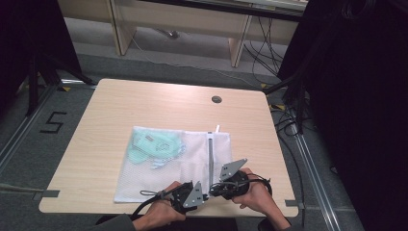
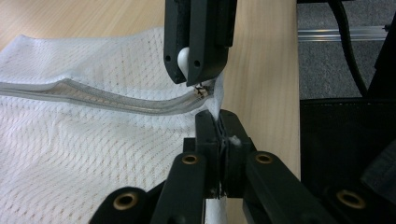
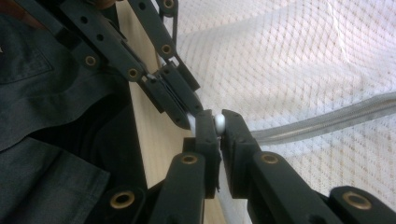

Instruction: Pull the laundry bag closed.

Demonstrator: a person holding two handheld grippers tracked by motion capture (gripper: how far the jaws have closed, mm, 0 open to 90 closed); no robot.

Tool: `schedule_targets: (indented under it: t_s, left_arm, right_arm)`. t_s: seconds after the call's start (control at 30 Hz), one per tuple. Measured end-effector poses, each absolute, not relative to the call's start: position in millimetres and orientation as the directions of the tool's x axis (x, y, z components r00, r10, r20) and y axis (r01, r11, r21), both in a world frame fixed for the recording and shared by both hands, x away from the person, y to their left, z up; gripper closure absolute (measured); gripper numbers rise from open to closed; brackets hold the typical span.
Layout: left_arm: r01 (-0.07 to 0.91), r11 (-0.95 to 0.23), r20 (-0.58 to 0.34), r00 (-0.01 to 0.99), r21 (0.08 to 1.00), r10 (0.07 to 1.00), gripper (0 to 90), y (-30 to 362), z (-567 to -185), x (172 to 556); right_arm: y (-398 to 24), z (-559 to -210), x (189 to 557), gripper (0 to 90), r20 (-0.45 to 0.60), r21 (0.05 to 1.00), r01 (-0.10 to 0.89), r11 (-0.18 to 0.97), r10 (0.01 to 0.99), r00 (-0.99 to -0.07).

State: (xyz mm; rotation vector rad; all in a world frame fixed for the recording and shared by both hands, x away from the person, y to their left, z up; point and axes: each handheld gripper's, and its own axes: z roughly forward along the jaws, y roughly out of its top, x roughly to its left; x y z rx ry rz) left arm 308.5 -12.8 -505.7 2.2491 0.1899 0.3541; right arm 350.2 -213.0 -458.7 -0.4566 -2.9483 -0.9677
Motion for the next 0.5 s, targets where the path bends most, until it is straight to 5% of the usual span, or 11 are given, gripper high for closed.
schedule_targets:
  t_s: [0.5]
  left_arm:
    - [0.041, -0.638, 0.158, 0.955, 0.769, 0.252, 88.5, -12, -505, 308]
  right_arm:
    - [-210, -469, 364, 86.3, 0.141, 0.525, 0.347, 0.778, 0.322, -0.936]
